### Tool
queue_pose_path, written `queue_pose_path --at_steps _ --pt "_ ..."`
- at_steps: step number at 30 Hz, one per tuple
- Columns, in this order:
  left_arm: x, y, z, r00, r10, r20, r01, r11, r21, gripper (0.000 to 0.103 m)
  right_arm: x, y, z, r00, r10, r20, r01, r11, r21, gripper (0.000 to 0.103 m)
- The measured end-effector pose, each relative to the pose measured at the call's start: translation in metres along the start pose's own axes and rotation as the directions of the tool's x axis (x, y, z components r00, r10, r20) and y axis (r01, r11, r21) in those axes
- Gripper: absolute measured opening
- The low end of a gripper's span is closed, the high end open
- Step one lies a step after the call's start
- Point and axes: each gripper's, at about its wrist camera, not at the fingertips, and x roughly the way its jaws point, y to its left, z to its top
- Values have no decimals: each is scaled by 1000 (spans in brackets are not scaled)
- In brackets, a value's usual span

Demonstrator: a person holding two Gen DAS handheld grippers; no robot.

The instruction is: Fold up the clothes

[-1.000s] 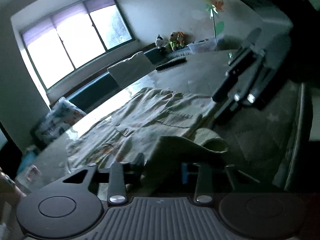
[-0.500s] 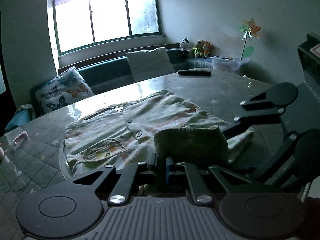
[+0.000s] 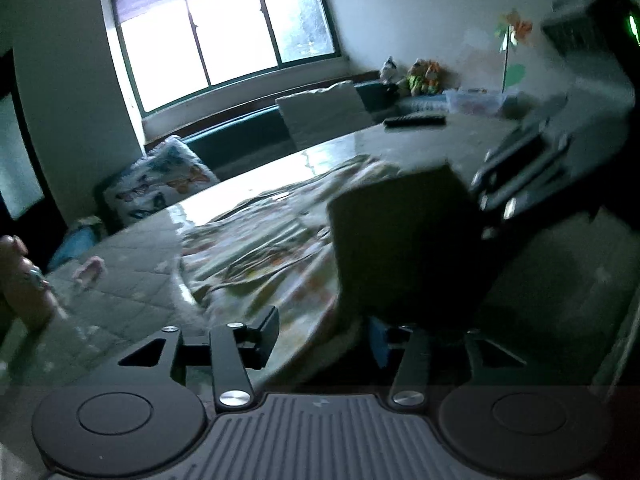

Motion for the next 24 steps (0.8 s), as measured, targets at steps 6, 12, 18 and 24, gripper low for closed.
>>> queue_pose_path --at_steps 6,12,18,24 --pt "7 -5 -7 998 65 -3 -65 994 85 56 -6 -8 11 1000 -3 31 1 998 55 12" --pt "23 0 -14 989 148 -6 -145 974 177 33 -8 -7 13 999 -17 50 14 999 45 10" --pt "8 3 -12 987 158 13 -158 971 178 9 -16 -4 10 998 -19 67 16 999 39 6" --pt "-30 -6 -3 996 90 25 -93 978 189 9 -48 -1 6 996 12 84 -15 999 41 5"
